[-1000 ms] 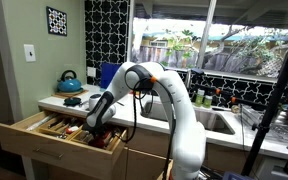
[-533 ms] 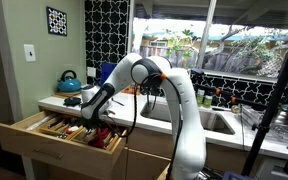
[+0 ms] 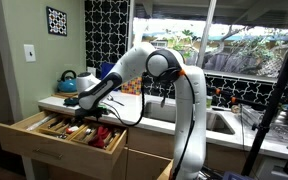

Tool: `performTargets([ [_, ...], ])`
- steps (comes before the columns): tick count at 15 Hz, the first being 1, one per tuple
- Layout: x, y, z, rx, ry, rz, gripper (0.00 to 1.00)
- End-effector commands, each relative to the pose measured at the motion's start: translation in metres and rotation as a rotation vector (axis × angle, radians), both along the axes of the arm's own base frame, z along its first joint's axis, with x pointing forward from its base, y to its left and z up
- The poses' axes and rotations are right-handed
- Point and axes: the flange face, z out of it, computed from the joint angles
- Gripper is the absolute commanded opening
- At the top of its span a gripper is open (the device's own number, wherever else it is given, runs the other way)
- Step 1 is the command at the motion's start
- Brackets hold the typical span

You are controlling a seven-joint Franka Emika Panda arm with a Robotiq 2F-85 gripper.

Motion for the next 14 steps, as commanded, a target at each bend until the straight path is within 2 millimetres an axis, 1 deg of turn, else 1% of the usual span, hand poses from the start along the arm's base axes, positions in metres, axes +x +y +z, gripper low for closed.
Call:
performTargets([
  [1,-0.026,0.021,0.011,0.065,0.019,0.186,1.00],
  [3,-0.030,0.034,0.003,0.080,0.059,0.296,1.00],
  [6,-0.035,0.046,-0.019,0.102,0.138,0.451,1.00],
  [8,-0.037,0.048,-0.035,0.118,0.194,0.550,1.00],
  [10,-0.039,0.050,-0.046,0.123,0.247,0.649,1.00],
  [12,-0.040,0.045,-0.058,0.092,0.315,0.735,1.00],
  [14,-0.040,0.039,-0.068,0.050,0.364,0.778,1.00],
])
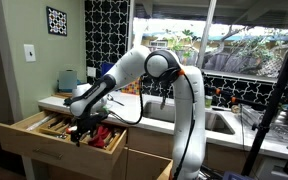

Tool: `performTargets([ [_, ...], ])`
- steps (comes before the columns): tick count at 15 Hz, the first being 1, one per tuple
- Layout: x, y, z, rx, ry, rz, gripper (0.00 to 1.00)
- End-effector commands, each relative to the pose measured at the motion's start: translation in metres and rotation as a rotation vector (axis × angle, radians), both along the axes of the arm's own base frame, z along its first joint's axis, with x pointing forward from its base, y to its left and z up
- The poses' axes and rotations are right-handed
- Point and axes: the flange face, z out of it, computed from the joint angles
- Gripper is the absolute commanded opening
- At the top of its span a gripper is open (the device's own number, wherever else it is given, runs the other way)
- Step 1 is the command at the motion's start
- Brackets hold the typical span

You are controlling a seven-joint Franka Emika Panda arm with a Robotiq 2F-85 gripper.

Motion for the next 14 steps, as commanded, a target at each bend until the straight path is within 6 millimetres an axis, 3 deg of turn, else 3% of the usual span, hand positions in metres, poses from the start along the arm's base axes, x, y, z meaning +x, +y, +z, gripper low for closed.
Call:
performTargets([
  [1,0.002,-0.010,-0.016,-0.063,0.069,0.101,1.00],
  [4,0.004,-0.012,-0.024,-0.099,0.040,0.138,1.00],
  [10,0.010,-0.025,-0.017,-0.260,-0.067,0.173,1.00],
  [14,0.014,-0.048,-0.020,-0.378,-0.089,0.155,1.00],
])
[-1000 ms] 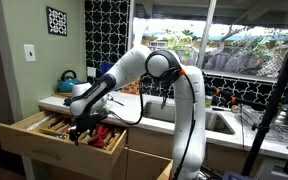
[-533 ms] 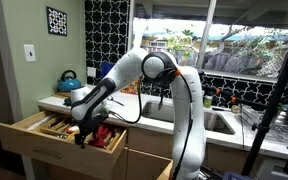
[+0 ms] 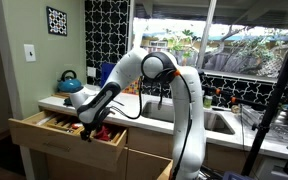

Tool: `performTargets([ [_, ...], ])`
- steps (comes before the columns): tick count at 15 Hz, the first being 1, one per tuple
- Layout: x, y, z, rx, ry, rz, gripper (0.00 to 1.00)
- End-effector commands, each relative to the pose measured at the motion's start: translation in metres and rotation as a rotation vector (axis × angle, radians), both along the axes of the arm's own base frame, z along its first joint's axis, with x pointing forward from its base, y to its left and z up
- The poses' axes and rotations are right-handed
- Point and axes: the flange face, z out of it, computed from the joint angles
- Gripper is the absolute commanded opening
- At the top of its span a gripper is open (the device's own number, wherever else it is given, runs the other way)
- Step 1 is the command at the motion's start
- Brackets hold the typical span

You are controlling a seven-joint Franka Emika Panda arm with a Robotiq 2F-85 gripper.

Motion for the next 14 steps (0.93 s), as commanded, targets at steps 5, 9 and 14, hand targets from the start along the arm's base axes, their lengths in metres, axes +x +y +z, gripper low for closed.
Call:
performTargets([
  [5,0.007,-0.045,-0.006,-0.158,-0.088,-0.095,1.00],
  [9,0.005,-0.050,-0.001,-0.141,-0.106,-0.164,1.00],
  [14,0.005,-0.054,0.023,-0.126,-0.228,-0.356,1.00],
])
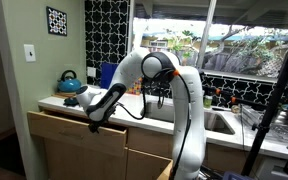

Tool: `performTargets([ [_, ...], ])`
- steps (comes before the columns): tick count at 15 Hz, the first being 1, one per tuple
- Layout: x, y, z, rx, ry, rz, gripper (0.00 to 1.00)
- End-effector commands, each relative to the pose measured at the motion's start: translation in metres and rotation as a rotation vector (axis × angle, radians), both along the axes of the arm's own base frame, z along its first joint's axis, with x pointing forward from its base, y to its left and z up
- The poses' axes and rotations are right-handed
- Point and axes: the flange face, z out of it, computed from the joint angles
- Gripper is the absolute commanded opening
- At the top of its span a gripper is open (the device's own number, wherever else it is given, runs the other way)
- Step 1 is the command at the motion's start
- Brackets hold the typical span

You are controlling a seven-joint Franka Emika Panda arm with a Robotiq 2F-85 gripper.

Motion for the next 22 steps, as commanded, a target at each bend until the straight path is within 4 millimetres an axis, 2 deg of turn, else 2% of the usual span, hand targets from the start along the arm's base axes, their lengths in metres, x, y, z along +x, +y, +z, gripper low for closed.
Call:
performTargets([
  [1,-0.007,-0.002,0.023,0.026,-0.105,-0.140,1.00],
  [5,-0.007,0.006,0.051,0.052,-0.203,-0.352,1.00],
  [10,-0.011,0.013,0.076,0.049,-0.331,-0.595,1.00],
  [15,-0.017,0.018,0.104,0.118,-0.470,-0.814,1.00],
  [21,-0.025,0.018,0.133,0.191,-0.576,-0.938,1.00],
  [22,-0.013,0.021,0.126,0.172,-0.562,-0.886,1.00],
])
